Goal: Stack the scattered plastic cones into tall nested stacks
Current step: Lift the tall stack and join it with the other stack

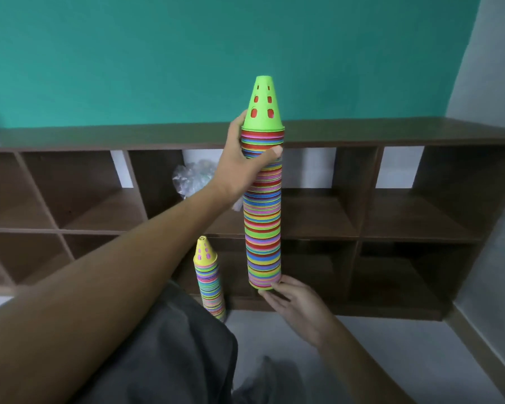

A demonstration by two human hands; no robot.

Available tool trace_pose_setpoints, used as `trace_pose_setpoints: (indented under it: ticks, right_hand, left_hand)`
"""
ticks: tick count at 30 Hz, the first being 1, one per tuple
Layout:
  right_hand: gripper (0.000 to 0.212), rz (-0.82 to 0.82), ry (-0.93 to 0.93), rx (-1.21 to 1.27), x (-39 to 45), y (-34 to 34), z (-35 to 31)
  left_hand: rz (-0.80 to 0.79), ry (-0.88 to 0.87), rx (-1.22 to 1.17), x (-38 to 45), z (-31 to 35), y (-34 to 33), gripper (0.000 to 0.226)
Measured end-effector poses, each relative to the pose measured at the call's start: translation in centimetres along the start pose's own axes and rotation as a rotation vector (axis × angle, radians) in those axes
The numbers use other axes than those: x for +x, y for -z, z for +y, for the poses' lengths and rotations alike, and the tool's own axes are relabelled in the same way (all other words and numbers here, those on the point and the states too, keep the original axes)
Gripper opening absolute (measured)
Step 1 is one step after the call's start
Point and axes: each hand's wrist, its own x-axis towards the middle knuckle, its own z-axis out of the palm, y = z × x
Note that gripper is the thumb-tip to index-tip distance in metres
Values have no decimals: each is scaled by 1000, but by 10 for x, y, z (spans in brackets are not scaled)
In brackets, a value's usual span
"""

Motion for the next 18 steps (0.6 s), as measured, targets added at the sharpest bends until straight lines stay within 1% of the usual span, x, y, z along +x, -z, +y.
trace_pose_setpoints:
  ticks: [2,4,9,13,15,17,18]
  right_hand:
    - [37,-4,-15,26,9,-21,-4]
    - [35,-25,-25,37,18,-44,-7]
    - [31,-97,-62,67,41,-86,4]
    - [31,-115,-68,86,71,-100,22]
    - [40,-122,-44,77,90,-107,25]
    - [64,-119,4,25,104,-113,23]
    - [66,-102,16,-14,111,-115,22]
  left_hand:
    - [2,-64,35,-2,7,11,88]
    - [15,-116,51,-2,13,24,92]
    - [65,-200,77,-9,15,57,90]
    - [17,-214,106,-14,-2,91,89]
    - [22,-202,113,-14,-10,110,89]
    - [56,-192,100,-12,-18,125,88]
    - [83,-189,92,-10,-21,132,88]
